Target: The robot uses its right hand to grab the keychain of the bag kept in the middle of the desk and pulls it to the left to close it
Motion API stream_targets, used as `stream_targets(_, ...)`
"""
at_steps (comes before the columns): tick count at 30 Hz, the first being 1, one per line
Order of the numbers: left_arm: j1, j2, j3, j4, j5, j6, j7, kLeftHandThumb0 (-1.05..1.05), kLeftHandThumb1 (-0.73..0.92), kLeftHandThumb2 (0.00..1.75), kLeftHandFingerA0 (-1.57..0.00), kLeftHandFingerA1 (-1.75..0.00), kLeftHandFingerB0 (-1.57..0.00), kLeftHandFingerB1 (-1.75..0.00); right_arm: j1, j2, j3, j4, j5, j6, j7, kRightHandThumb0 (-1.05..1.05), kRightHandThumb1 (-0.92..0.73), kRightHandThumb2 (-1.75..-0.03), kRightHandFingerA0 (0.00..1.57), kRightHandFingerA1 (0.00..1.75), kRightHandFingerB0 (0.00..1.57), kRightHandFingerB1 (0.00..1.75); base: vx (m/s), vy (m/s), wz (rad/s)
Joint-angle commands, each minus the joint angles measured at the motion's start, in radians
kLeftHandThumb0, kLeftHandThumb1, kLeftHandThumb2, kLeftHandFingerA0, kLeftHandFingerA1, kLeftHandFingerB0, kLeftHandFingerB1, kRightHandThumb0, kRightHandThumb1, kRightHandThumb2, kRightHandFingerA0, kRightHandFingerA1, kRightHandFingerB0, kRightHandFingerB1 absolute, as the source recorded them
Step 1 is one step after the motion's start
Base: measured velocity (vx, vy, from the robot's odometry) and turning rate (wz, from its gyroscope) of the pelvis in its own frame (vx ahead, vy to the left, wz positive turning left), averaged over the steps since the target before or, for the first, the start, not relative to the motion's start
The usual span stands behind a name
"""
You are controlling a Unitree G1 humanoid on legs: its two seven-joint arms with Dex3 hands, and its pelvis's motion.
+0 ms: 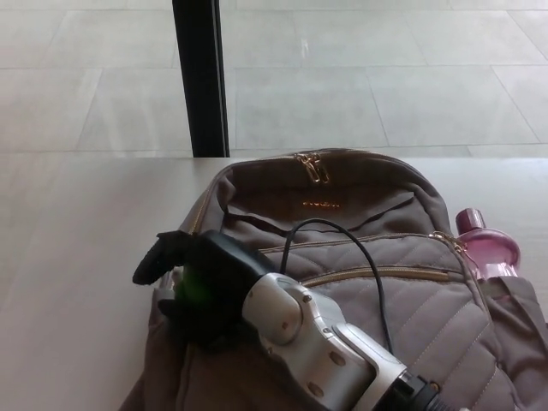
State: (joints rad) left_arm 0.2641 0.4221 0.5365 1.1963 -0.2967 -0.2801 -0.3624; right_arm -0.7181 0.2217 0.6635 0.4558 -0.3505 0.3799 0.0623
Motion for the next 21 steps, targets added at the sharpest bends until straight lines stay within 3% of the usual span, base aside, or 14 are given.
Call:
stream_targets(1,-0.005,0.005,-0.008,0.008,0.0,0.007,-0.007,-0.98,0.92,0.92,-0.66,-0.56,-0.5,-0.48,-0.09,0.457,0.01,0.296,0.033,0.051,-0.113,-0.48,-0.4,-1.42,0.9,1.75,0.91,1.5,0.0,0.0,0.0)
stream_targets(3,-0.005,0.005,-0.009,0.006,0.001,0.004,-0.006,-0.98,0.92,0.88,-0.7,-0.55,-0.57,-0.49,-0.101,0.47,0.01,0.323,0.036,0.019,-0.119,-0.53,-0.39,-1.47,0.93,1.75,0.99,1.41,0.0,0.0,0.0)
stream_targets(4,-0.007,0.001,-0.01,0.002,0.002,0.008,-0.002,-0.96,0.92,0.88,-0.69,-0.55,-0.53,-0.47,-0.112,0.478,0.017,0.344,0.029,-0.011,-0.127,-0.52,-0.35,-1.52,0.96,1.75,0.92,1.51,0.0,0.0,0.0)
stream_targets(6,-0.01,0.001,-0.012,0.003,0.003,0.012,0.002,-1.01,0.91,0.91,-0.7,-0.55,-0.54,-0.47,-0.116,0.482,0.014,0.351,0.031,-0.011,-0.131,-0.51,-0.37,-1.49,0.96,1.75,0.89,1.51,0.0,0.0,0.0)
stream_targets(7,-0.014,-0.001,-0.014,0.005,0.006,0.01,0.007,-1.01,0.91,0.92,-0.7,-0.56,-0.54,-0.48,-0.124,0.49,0.009,0.357,0.032,-0.002,-0.134,-0.48,-0.39,-1.49,0.81,1.68,0.79,1.42,0.0,0.0,0.0)
stream_targets(9,-0.021,-0.008,-0.019,0.005,0.01,0.009,0.012,-0.98,0.92,0.9,-0.69,-0.56,-0.53,-0.48,-0.132,0.494,0.007,0.367,0.032,-0.014,-0.14,-0.47,-0.41,-1.44,0.8,1.7,0.76,1.43,0.0,0.0,0.0)
stream_targets(11,-0.024,-0.012,-0.017,0.001,0.006,0.015,0.012,-0.96,0.92,0.89,-0.71,-0.56,-0.54,-0.47,-0.142,0.495,0.007,0.373,0.031,-0.016,-0.138,-0.48,-0.41,-1.47,0.85,1.74,0.87,1.52,0.0,0.0,0.0)
stream_targets(13,-0.019,-0.014,-0.019,-0.014,0.005,0.016,0.013,-0.95,0.92,0.9,-0.71,-0.58,-0.56,-0.5,-0.148,0.495,0.022,0.375,0.019,-0.02,-0.138,-0.47,-0.42,-1.45,0.86,1.75,0.86,1.44,0.0,0.0,0.0)
stream_targets(15,-0.021,-0.01,-0.019,-0.014,0.007,0.018,0.02,-0.93,0.92,0.89,-0.71,-0.58,-0.57,-0.5,-0.186,0.47,0.025,0.375,0.035,-0.015,-0.03,-0.45,-0.42,-1.44,0.96,1.75,0.93,1.48,0.0,0.0,0.0)
stream_targets(18,-0.019,-0.01,-0.02,-0.015,0.007,0.018,0.022,-0.98,0.88,0.96,-0.68,-0.58,-0.52,-0.49,-0.219,0.438,0.037,0.392,0.039,-0.037,0.062,-0.43,-0.38,-1.46,0.97,1.75,0.96,1.52,0.0,0.0,0.0)
stream_targets(19,-0.014,-0.01,-0.016,-0.012,0.001,0.016,0.01,-0.93,0.92,0.9,-0.68,-0.55,-0.54,-0.45,-0.318,0.415,0.047,0.405,0.049,0.059,0.246,-0.51,-0.5,-0.98,0.89,1.25,0.63,1.01,0.0,0.0,0.0)
stream_targets(20,-0.013,-0.01,-0.015,-0.01,-0.001,0.016,0.004,-0.98,0.91,0.93,-0.67,-0.56,-0.5,-0.48,-0.355,0.397,0.048,0.411,0.064,0.082,0.335,-0.58,-0.6,-0.58,0.65,0.78,0.27,0.72,0.0,0.0,0.0)
stream_targets(21,-0.012,-0.012,-0.013,-0.006,-0.003,0.013,-0.002,-0.99,0.91,0.9,-0.67,-0.54,-0.53,-0.49,-0.414,0.349,0.064,0.405,0.086,0.101,0.505,-0.74,-0.46,-0.88,0.37,0.7,0.16,0.62,0.0,0.0,0.0)
